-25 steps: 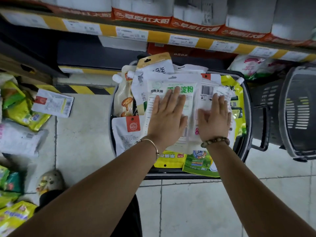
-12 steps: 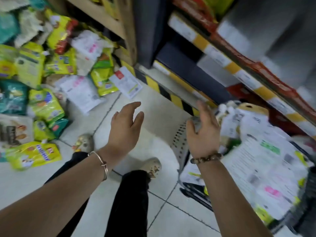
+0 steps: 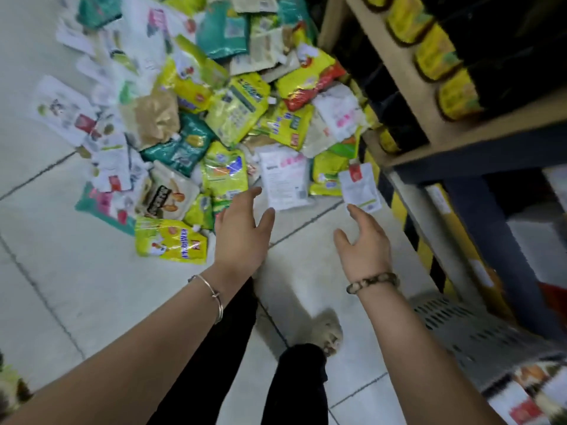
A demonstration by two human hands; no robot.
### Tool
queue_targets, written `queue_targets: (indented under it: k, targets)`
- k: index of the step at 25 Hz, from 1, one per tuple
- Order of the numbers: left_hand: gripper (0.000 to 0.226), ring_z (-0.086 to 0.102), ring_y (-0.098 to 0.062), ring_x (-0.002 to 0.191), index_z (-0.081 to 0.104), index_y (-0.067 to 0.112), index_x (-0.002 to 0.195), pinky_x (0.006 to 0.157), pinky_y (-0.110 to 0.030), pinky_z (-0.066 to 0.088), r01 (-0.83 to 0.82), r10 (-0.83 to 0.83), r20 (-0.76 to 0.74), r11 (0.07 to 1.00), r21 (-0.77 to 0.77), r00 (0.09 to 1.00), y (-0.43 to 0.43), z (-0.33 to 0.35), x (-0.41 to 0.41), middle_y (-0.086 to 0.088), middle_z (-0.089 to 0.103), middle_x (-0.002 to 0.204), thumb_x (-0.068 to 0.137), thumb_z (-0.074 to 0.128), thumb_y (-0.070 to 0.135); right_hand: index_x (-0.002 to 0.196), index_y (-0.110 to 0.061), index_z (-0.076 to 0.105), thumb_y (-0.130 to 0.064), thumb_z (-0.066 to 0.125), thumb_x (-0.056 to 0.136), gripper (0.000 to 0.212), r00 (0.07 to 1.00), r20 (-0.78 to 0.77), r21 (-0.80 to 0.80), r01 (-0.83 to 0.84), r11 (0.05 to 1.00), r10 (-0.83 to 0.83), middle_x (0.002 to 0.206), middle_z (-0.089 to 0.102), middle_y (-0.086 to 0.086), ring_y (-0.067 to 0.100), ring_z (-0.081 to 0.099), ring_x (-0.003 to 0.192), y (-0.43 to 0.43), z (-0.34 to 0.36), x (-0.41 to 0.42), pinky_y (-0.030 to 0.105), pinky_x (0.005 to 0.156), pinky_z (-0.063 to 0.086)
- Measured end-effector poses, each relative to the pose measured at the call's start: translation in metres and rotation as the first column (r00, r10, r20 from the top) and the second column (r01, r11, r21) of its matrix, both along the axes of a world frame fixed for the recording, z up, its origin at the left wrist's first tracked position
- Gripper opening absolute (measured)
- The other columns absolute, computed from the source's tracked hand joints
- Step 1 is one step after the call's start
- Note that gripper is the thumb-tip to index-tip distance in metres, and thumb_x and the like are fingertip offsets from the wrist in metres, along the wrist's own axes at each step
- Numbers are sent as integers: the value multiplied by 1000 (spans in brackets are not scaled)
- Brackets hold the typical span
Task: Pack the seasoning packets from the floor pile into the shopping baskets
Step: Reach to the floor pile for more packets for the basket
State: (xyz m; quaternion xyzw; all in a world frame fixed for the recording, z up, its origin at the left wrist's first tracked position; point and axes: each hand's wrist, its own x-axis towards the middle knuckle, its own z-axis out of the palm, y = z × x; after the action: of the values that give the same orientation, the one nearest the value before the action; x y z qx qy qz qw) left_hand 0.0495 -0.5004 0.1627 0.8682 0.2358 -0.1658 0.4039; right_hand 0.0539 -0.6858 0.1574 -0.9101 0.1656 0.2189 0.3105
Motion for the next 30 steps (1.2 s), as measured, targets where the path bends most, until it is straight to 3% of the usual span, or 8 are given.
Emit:
queue_targets:
  k: [6,16,20,23,27,30]
  targets:
    - [46,46,-25,126,46,14,136,107,-49,32,-102,103,-89,995,11,991,77,-28,9,-4,51,137,93,55,27,131,-14,51,-17,61,85,47,992,-41,8,-116,993,116,132,54,6,23,49,122,81,-32,45,33,97,39]
    - [56,46,-23,126,42,16,139,102,-40,38,-106,97,-280,994,-16,955,127,-108,12,-5,46,140,91,57,39,126,-15,54,-17,64,85,42,974,-220,-34,46,998,-52,126,58,5,23,53,116,102,-103,68,27,88,38]
    - [54,49,-23,120,48,9,132,84,-24,37,-200,162,-348,977,-76,923,142,-162,19,-6,53,131,87,66,33,124,-16,54,-19,61,86,39,951,-284,-65,106,992,-121,121,61,7,23,55,102,95,-155,83,23,76,34]
    - [54,53,-28,115,47,6,131,80,-25,38,-207,175,-361,977,-53,916,148,-202,36,-7,56,123,86,68,27,130,-13,49,-19,62,85,47,934,-344,-80,70,994,-94,126,57,9,26,53,111,91,-198,96,25,81,37]
    - [66,44,-35,125,37,8,140,99,-41,38,7,25,-335,996,94,942,149,-271,62,-19,42,139,86,67,31,136,-12,43,-22,64,85,57,927,-367,-108,41,993,-78,137,48,10,28,47,122,86,-271,115,31,94,38]
    - [72,39,-38,129,32,7,143,105,-41,33,-49,76,-348,995,86,934,145,-317,75,-22,38,141,85,68,30,142,-10,33,-23,66,84,68,929,-355,-95,72,993,-102,144,39,12,30,40,128,83,-317,122,34,100,35]
